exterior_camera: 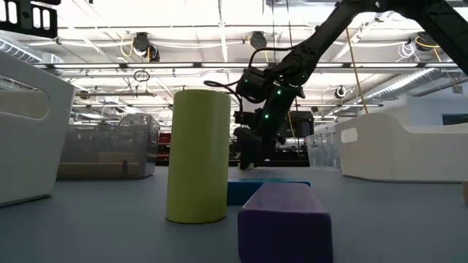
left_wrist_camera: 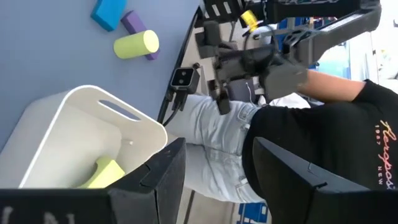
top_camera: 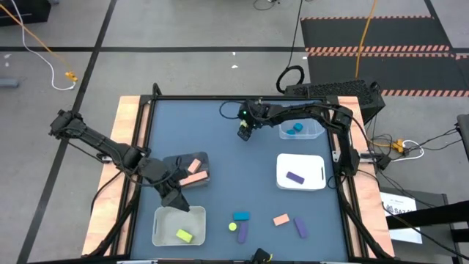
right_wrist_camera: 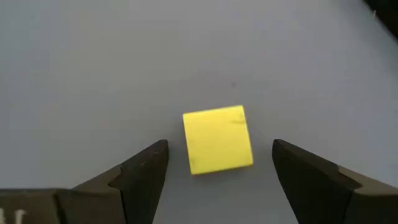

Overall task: Sort & place blocks by color
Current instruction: Put the top yellow block into the gray bin

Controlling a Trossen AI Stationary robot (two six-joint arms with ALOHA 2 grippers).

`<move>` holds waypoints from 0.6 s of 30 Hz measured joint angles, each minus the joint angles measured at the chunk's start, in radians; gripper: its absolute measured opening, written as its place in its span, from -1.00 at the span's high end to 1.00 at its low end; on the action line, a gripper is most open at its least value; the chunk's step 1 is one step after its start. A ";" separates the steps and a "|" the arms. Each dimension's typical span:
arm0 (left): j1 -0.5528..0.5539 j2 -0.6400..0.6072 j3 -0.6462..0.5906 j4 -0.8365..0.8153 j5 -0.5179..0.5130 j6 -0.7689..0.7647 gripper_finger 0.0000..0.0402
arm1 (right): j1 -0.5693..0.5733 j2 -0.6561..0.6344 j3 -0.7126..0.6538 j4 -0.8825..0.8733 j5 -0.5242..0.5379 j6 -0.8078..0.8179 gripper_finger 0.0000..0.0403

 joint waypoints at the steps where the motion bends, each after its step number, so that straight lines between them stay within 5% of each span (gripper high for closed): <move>1: 0.005 0.000 0.000 -0.003 0.001 -0.001 0.07 | 0.000 0.008 0.001 0.006 -0.003 -0.002 -0.38; 6: 0.020 0.000 0.000 -0.008 0.000 0.000 0.07 | 0.002 0.035 0.002 0.009 -0.006 -0.010 -0.18; 12: 0.029 0.000 0.000 -0.014 -0.032 0.024 0.07 | 0.003 0.036 0.001 0.009 -0.007 -0.010 0.40; 18: 0.036 0.000 0.000 -0.014 -0.053 0.068 0.07 | 0.002 -0.014 -0.005 0.001 -0.004 0.000 0.42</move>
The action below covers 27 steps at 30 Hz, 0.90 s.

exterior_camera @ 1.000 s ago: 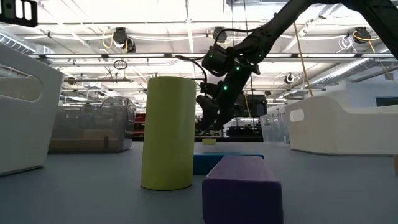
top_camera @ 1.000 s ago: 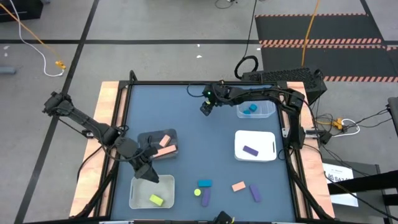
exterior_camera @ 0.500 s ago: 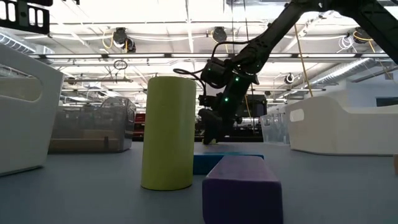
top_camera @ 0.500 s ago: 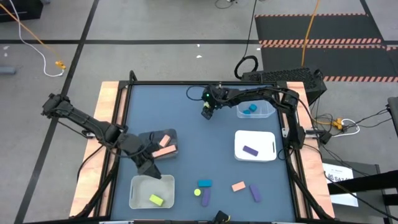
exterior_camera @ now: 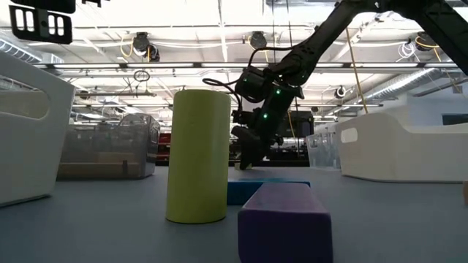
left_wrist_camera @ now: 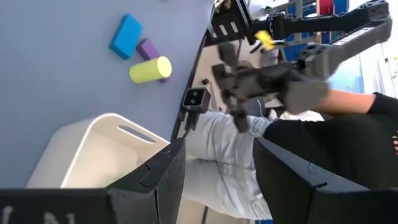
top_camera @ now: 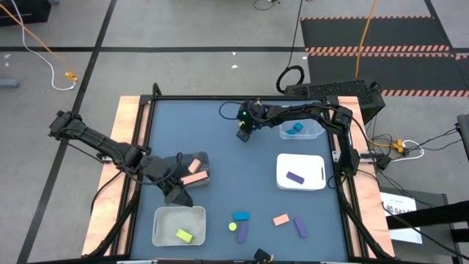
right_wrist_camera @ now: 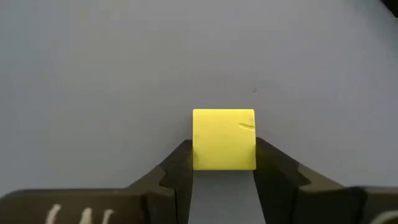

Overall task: Sort & place blocks by color
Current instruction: Put the top yellow block into the gray bin

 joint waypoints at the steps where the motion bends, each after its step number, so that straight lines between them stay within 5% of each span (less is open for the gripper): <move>1: 0.006 0.000 0.000 0.000 -0.001 0.010 0.07 | 0.000 -0.021 -0.002 -0.011 0.011 0.010 0.42; 10: 0.103 0.000 0.000 -0.023 -0.002 0.231 0.07 | 0.035 -0.339 0.000 0.056 0.001 0.039 0.42; 16: 0.211 0.000 0.000 -0.037 -0.014 0.442 0.07 | 0.112 -0.534 0.003 0.202 -0.098 0.018 0.42; 20: 0.299 0.000 0.000 -0.035 -0.101 0.572 0.07 | 0.179 -0.610 0.002 0.278 -0.097 -0.029 0.42; 27: 0.435 0.000 0.000 0.059 -0.211 0.575 0.07 | 0.267 -0.651 0.002 0.355 -0.093 -0.034 0.42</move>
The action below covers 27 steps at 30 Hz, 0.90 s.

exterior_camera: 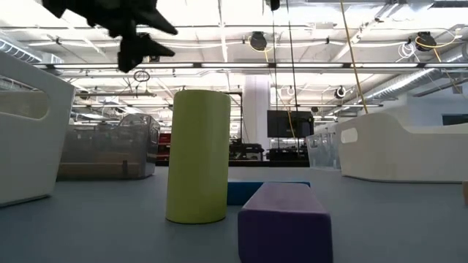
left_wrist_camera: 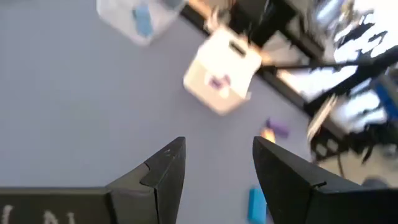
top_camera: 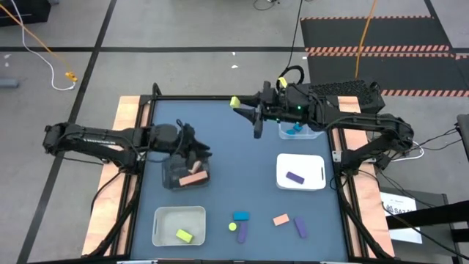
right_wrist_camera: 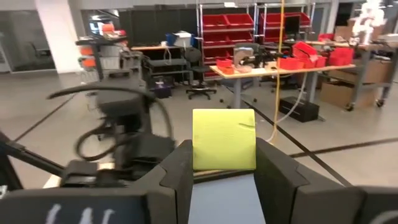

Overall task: Sort & place blocks by color
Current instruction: Put the top yellow block into the gray bin

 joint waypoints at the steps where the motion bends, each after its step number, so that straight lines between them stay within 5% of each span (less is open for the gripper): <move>1: 0.009 0.000 0.000 0.035 0.001 -0.001 0.07 | 0.013 0.000 0.000 0.007 0.000 -0.001 0.42; 9: 0.044 0.000 0.000 0.460 0.002 -0.039 0.07 | 0.142 0.024 0.000 -0.053 0.111 -0.236 0.42; 15: 0.052 0.024 0.001 0.588 0.001 -0.107 0.07 | 0.213 0.083 0.000 -0.053 0.235 -0.484 0.42; 27: 0.057 0.160 0.000 0.635 -0.031 -0.153 0.07 | 0.203 0.176 0.000 -0.042 0.368 -0.349 0.40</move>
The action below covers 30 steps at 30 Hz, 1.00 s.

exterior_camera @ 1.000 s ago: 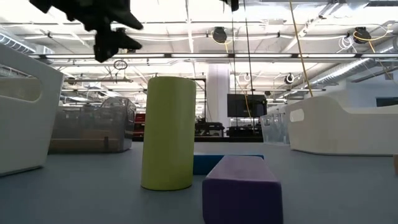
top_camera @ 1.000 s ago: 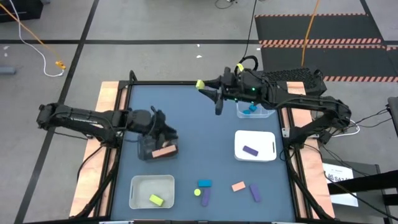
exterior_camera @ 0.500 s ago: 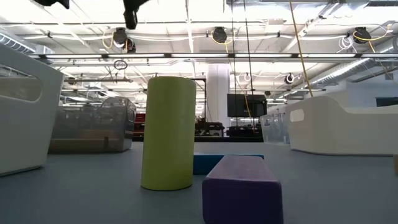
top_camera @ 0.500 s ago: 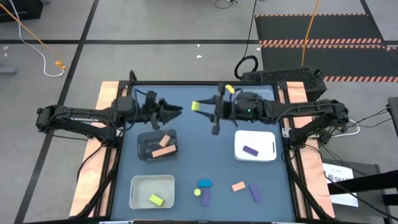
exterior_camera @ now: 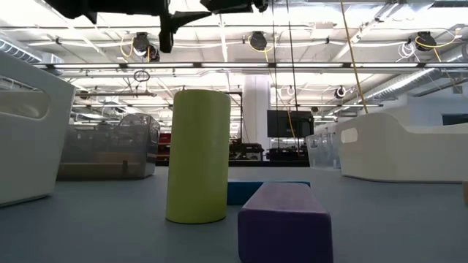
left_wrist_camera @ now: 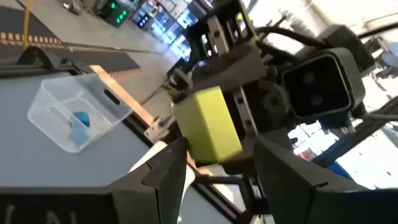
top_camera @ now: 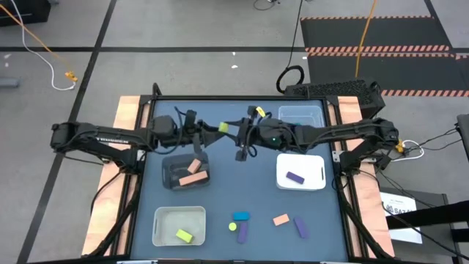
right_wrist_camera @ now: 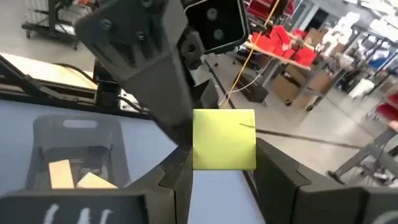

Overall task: Sort & place blocks by color
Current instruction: Put the top yellow block into the gray bin

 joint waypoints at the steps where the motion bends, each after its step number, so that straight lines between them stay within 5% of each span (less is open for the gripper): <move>1: 0.002 0.006 0.000 0.002 0.000 -0.001 0.07 | 0.000 0.000 0.000 -0.005 0.000 0.011 0.40; 14: 0.046 0.060 0.000 -0.005 0.006 -0.058 0.09 | 0.007 0.027 0.000 -0.074 -0.006 0.035 0.40; 23: 0.045 0.060 0.000 -0.015 0.021 -0.065 0.71 | 0.008 0.026 0.000 -0.075 0.000 0.030 0.31; 30: 0.045 0.060 0.000 -0.005 0.038 -0.053 0.71 | 0.011 0.018 0.001 -0.085 -0.010 0.050 0.05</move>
